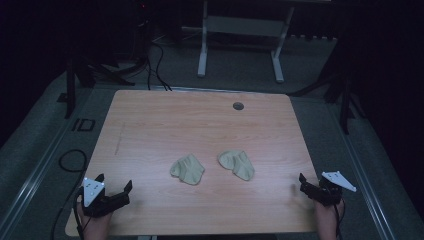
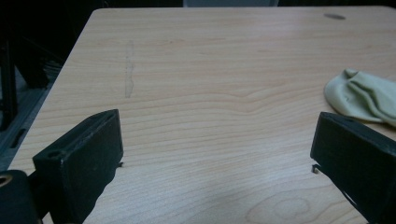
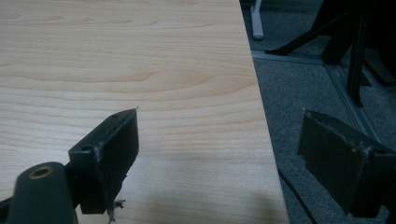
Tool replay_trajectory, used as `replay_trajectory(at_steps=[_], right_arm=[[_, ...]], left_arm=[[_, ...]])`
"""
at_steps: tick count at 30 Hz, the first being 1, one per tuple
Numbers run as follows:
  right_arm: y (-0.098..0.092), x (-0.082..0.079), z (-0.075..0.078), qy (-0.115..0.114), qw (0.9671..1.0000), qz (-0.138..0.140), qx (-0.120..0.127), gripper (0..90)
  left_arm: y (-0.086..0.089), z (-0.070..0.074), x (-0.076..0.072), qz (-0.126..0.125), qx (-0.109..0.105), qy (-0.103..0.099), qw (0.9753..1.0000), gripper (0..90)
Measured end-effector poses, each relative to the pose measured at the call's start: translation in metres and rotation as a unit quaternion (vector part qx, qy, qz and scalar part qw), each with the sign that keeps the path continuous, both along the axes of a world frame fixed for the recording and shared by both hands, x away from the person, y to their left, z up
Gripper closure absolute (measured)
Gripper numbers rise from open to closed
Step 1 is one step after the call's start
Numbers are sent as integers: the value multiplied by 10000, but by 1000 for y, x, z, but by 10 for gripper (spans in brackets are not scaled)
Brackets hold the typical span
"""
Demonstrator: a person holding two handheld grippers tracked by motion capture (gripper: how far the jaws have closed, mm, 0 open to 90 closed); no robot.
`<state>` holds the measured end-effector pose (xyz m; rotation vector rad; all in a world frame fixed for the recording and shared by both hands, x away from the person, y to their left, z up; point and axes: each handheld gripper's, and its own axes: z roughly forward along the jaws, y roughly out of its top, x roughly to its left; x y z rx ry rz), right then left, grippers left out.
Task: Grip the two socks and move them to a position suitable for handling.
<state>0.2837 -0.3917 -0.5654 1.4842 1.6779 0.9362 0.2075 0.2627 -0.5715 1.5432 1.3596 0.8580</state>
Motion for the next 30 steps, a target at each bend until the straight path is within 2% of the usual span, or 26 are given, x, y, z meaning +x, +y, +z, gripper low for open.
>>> replay_trajectory(at_steps=[3, 8, 10, 15, 17, 20, 22, 24, 27, 30], right_arm=[[-1, 1, 0, 89, 9999, 72, 65, 127], [2, 2, -1, 188, 9996, 215, -22, 128], [2, 3, 0, 302, 9993, 223, -28, 128], [7, 5, 7, 467, 9984, 322, 25, 129], [12, 6, 12, 526, 9980, 356, -31, 129], [21, 10, 18, 704, 9962, 514, -70, 129], [28, 13, 20, 844, 9939, 710, 17, 129], [35, 17, 22, 986, 9916, 827, 124, 129], [48, 22, 24, 1057, 9902, 907, 131, 124], [58, 27, 26, 1064, 9890, 990, 275, 124]], left_arm=[[1, 0, 0, 6, 6, 6, 10000, 22], [-1, 0, 0, -18, 92, -1, 10000, 32], [-3, 0, 1, -61, 109, 33, 9999, 32], [-7, 1, 0, -178, 51, -5, 9998, 32], [-9, 1, 0, -219, 81, -34, 9997, 31], [-12, 1, 0, -331, 99, -40, 9994, 31], [-13, 1, 0, -369, 85, -28, 9993, 31], [-14, 1, 1, -449, -19, -44, 9990, 31], [-16, 2, 0, -571, -191, -8, 9982, 30], [-18, 3, 0, -628, -194, -12, 9978, 30]])
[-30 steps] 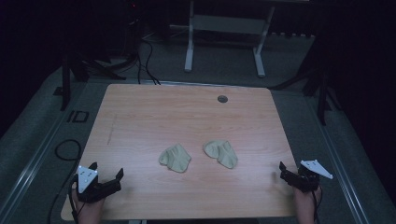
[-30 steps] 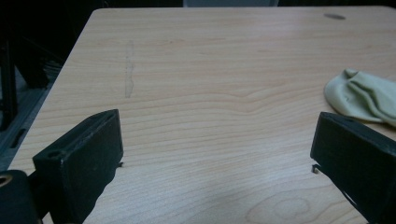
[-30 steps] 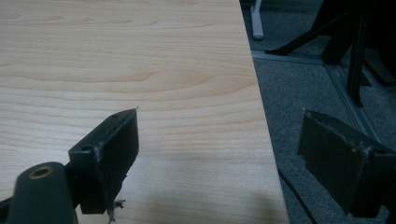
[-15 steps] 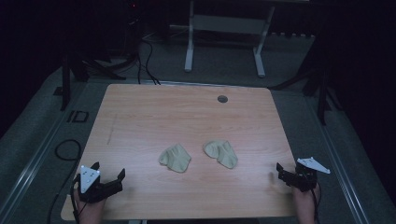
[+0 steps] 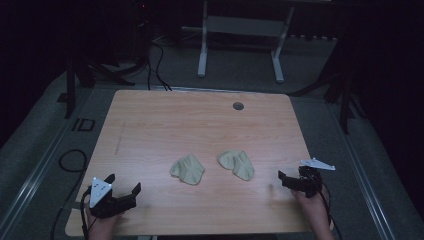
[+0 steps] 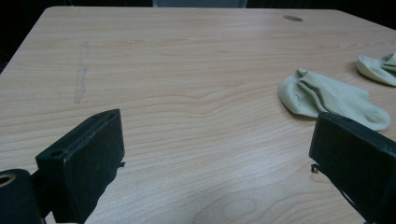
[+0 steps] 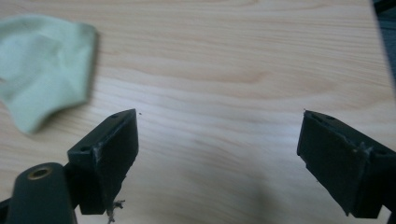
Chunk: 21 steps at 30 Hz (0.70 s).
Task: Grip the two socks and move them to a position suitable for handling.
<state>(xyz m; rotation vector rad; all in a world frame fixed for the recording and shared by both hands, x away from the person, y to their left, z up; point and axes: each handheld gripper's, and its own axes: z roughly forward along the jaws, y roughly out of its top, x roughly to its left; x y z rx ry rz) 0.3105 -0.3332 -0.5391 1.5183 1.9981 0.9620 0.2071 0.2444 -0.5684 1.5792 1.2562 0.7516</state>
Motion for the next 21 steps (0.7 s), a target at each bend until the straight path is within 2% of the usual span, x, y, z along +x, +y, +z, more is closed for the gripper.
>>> replay_trajectory(at_steps=[3, 8, 11, 21], right_arm=[[8, 3, 2, 3, 10000, 85, 3, 125], [29, 11, 9, 95, 9993, 351, 58, 147], [41, 15, 12, 145, 9986, 501, 82, 153], [82, 29, 13, 330, 9954, 899, 96, 169]], left_arm=[[-1, 0, 0, 2, -16, 43, 10000, 29], [-3, -2, 3, -14, 40, 337, 9994, 23], [-5, -2, 3, -61, 59, 399, 9992, 14], [-5, -3, 4, -94, 79, 346, 9993, 13]])
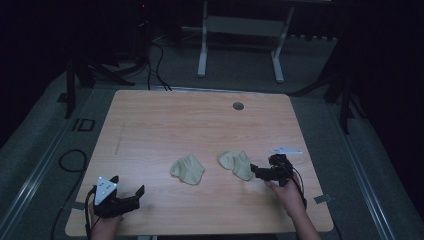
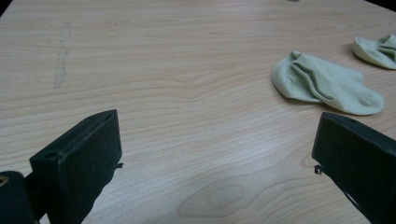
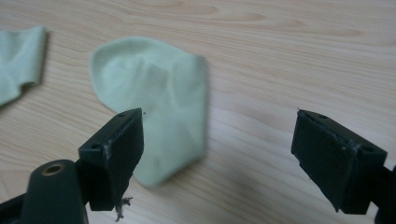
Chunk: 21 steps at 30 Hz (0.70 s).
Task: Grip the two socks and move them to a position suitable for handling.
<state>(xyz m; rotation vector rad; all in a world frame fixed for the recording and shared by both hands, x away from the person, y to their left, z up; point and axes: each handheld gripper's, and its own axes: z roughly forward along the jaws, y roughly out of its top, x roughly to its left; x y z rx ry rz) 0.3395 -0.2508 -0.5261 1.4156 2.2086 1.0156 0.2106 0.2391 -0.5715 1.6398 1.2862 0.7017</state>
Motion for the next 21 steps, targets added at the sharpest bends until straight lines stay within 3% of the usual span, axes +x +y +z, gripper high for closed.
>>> replay_trajectory(at_steps=[11, 21], right_arm=[[48, 22, -2, 130, 9993, 339, -100, 211], [74, 38, -15, 224, 9985, 371, -326, 276]], left_arm=[[1, 1, -1, 37, 4, -26, 10000, 7], [0, 0, 0, -21, 39, 18, 10000, 7]])
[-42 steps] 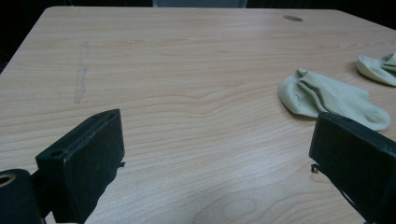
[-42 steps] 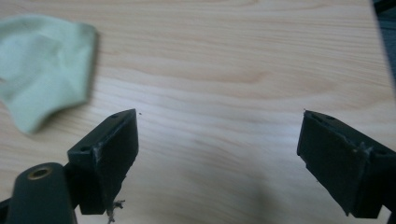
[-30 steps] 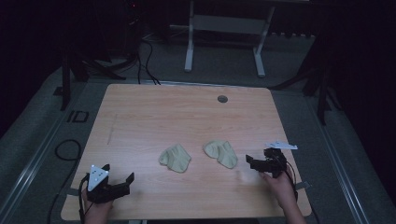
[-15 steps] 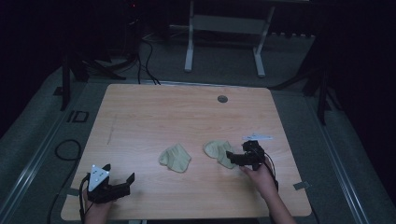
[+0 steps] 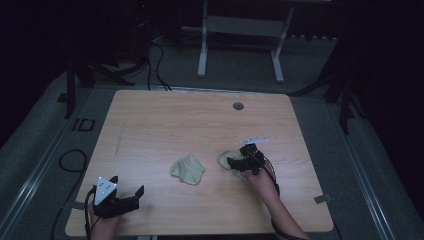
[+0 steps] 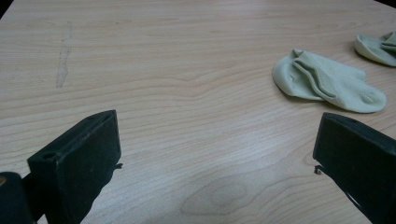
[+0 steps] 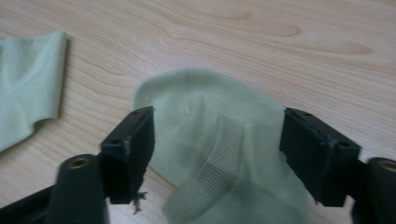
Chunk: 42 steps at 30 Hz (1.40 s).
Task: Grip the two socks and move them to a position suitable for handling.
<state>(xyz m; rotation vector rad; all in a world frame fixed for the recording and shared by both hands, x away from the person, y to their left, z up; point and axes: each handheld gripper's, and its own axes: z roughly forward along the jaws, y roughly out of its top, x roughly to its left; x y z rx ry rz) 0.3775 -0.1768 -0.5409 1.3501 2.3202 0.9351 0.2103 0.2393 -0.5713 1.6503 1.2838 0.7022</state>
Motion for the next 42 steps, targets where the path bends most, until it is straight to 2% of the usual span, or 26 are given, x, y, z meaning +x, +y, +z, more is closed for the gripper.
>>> replay_trajectory(at_steps=[5, 9, 11, 16, 18, 20, 24, 27, 31, 34, 42], right_arm=[[5, 2, -12, 79, 9998, -25, -192, 341], [8, -2, -14, -137, 9984, -29, -547, 421], [10, -4, -14, -174, 9980, 26, -609, 466], [14, -8, -13, -198, 9973, 226, -668, 648], [17, -9, -13, -242, 9967, 256, -728, 754], [18, -10, -13, -284, 9963, 255, -773, 802], [18, -9, -10, -180, 9968, 296, -720, 821], [16, -10, -5, -194, 9968, 350, -687, 823], [13, -16, 12, -305, 9974, 391, -525, 823], [13, -21, 21, -416, 9965, 462, -566, 823], [10, -50, 61, -657, 9958, 621, -105, 823]], left_arm=[[1, 0, 0, -11, 7, 22, 10000, 7], [1, -1, 0, -20, -7, 43, 10000, 7], [0, -1, 1, -32, -4, 48, 10000, 7], [-1, -2, 1, -68, 3, 83, 9999, 7], [-1, -2, 2, -72, 9, 88, 9999, 7], [-1, -2, 2, -81, 4, 95, 9999, 7], [-2, -2, 2, -86, 6, 96, 9999, 7], [-1, -2, 2, -74, -7, 96, 9999, 8], [0, -2, 2, -70, 2, 113, 9999, 7], [-1, -2, 2, -84, 3, 106, 9999, 8], [-2, -2, 3, -97, 25, 119, 9999, 7]])
